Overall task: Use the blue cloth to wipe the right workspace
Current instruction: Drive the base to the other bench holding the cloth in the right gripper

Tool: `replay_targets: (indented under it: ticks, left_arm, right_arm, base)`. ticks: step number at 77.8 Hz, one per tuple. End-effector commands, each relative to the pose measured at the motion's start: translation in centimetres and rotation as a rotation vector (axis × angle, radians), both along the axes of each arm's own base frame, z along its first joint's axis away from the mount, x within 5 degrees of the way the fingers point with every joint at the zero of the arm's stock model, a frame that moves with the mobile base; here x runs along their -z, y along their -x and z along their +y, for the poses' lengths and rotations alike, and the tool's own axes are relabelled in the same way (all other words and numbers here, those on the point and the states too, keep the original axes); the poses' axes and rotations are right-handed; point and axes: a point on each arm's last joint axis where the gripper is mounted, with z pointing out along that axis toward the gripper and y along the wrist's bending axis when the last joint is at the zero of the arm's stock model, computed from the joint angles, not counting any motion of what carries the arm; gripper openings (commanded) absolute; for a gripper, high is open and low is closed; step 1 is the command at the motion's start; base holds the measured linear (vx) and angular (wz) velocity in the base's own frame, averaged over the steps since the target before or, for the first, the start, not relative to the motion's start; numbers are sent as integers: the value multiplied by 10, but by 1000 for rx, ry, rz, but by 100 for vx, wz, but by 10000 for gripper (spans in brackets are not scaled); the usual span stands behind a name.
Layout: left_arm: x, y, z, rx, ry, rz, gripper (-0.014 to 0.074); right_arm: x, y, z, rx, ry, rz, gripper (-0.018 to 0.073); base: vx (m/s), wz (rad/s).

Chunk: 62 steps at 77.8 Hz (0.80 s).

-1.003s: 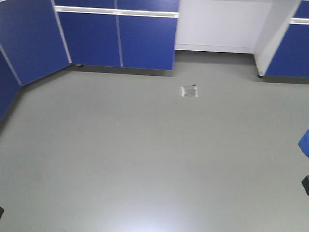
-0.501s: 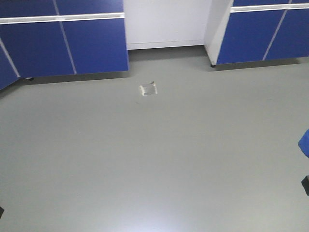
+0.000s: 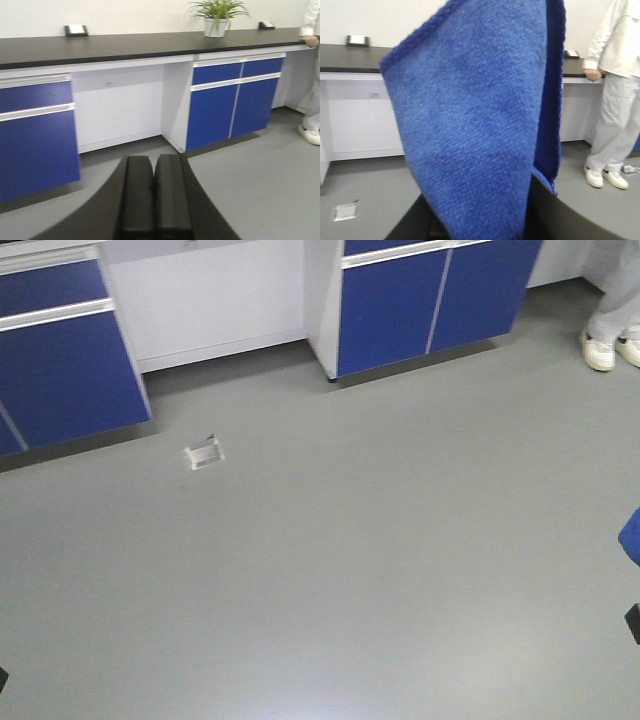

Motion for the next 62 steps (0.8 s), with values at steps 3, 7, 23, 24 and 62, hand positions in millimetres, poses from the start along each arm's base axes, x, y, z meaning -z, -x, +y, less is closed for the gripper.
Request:
replay_targets:
  ticks: [3, 7, 23, 24, 62]
  left_arm:
    - [-17, 1, 1, -9, 15, -117, -6]
    - [-17, 1, 1, -9, 15, -117, -6]
    - [-17, 1, 1, -9, 15, -117, -6]
    - [-17, 1, 1, -9, 15, -117, -6]
    - [-17, 1, 1, -9, 15, -117, -6]
  right_arm:
    - [-18, -1, -1, 9, 4, -112, 0]
    - [-18, -1, -1, 9, 4, -112, 0]
    - [-18, -1, -1, 9, 4, -112, 0]
    - [-18, -1, -1, 9, 4, -112, 0]
    - [-18, -1, -1, 9, 4, -112, 0]
  base:
    - [23, -40]
    - [24, -36]
    - [28, -25]
    - [31, -17]
    - [39, -2]
